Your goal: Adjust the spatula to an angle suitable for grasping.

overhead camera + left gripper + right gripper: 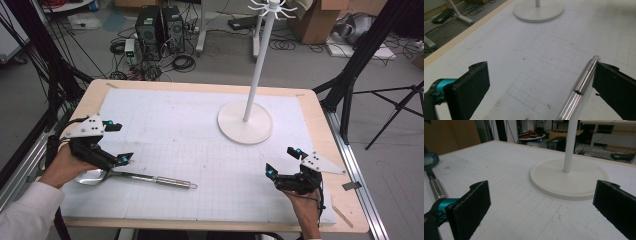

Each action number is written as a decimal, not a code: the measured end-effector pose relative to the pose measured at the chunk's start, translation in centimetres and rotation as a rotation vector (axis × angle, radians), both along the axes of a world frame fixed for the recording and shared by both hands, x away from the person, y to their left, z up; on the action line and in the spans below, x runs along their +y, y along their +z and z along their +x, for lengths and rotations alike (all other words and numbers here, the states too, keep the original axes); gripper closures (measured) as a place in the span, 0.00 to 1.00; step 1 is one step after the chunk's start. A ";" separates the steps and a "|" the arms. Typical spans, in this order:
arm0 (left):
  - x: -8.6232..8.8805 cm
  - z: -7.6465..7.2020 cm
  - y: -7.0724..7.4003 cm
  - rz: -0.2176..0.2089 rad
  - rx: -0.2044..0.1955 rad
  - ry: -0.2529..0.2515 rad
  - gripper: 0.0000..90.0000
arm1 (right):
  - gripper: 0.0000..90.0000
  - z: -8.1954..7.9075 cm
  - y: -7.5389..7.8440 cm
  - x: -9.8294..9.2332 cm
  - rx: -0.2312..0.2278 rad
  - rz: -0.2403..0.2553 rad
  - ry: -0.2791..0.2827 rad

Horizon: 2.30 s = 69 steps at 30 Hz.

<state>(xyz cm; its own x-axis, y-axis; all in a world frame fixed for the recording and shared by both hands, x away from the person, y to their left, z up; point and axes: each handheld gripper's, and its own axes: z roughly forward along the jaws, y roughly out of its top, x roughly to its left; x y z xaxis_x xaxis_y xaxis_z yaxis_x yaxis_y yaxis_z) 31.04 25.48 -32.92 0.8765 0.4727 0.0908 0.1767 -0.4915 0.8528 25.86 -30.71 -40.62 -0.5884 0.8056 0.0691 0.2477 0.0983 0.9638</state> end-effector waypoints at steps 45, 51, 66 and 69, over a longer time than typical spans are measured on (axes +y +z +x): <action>-7.6 2.8 -3.3 0.719 0.224 -0.547 0.07 | 0.00 0.0 0.0 0.1 -0.001 -0.003 0.009; -7.9 2.8 -3.9 0.722 0.213 -0.573 0.11 | 0.00 0.0 0.0 0.0 -0.007 -0.001 0.007; -7.4 2.6 -6.3 0.723 0.233 -0.569 0.19 | 0.00 0.0 0.0 0.1 -0.008 -0.001 0.009; -7.6 2.7 -6.5 0.732 0.241 -0.576 0.24 | 0.00 0.0 0.0 0.1 -0.002 0.001 0.009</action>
